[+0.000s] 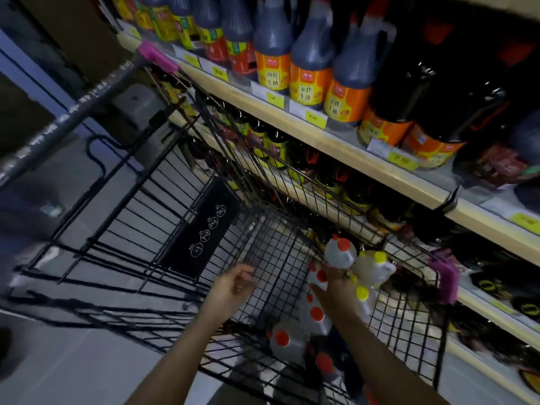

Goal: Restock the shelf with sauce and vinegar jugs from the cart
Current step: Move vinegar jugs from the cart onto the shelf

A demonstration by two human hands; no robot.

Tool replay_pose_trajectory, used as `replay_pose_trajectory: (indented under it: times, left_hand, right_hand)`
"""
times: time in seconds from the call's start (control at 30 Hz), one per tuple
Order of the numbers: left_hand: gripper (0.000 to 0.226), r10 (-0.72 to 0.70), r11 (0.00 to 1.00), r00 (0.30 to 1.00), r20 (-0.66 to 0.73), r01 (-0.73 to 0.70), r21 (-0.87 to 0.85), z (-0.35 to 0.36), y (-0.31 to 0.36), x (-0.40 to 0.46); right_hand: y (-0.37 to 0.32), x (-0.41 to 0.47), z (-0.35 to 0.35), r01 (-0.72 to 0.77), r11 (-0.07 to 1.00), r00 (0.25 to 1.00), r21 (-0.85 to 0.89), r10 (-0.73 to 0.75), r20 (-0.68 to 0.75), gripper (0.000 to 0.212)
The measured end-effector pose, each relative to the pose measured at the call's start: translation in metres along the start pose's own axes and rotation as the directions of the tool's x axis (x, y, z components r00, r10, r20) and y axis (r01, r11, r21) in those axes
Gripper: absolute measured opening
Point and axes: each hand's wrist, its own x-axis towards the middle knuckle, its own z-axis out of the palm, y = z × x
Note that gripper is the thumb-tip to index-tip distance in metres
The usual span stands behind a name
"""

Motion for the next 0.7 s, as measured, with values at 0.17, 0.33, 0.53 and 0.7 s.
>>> replay_pose_trajectory:
  times: [0.17, 0.33, 0.53, 0.7]
  left_hand:
    - [0.019, -0.055, 0.996, 0.997, 0.054, 0.051, 0.079, 0.004, -0.007, 0.024]
    - [0.024, -0.042, 0.999, 0.984, 0.173, 0.048, -0.026, -0.006, -0.008, 0.035]
    - [0.046, 0.026, 0.999, 0.939, 0.344, -0.036, 0.023, -0.021, 0.017, 0.044]
    - [0.084, 0.191, 0.976, 0.858, 0.477, -0.22, 0.006, -0.029, 0.071, 0.058]
  right_hand:
    - [-0.002, 0.022, 0.009, -0.006, 0.957, 1.0, -0.289, 0.006, 0.001, 0.026]
    - [-0.002, 0.017, -0.006, 0.049, 0.985, 0.997, -0.163, -0.059, -0.055, 0.018]
    - [-0.058, -0.018, -0.041, 0.161, 0.982, 0.96, 0.098, -0.133, -0.246, 0.02]
    - [-0.118, -0.034, -0.078, 0.226, 0.899, 0.964, 0.375, -0.15, -0.22, 0.026]
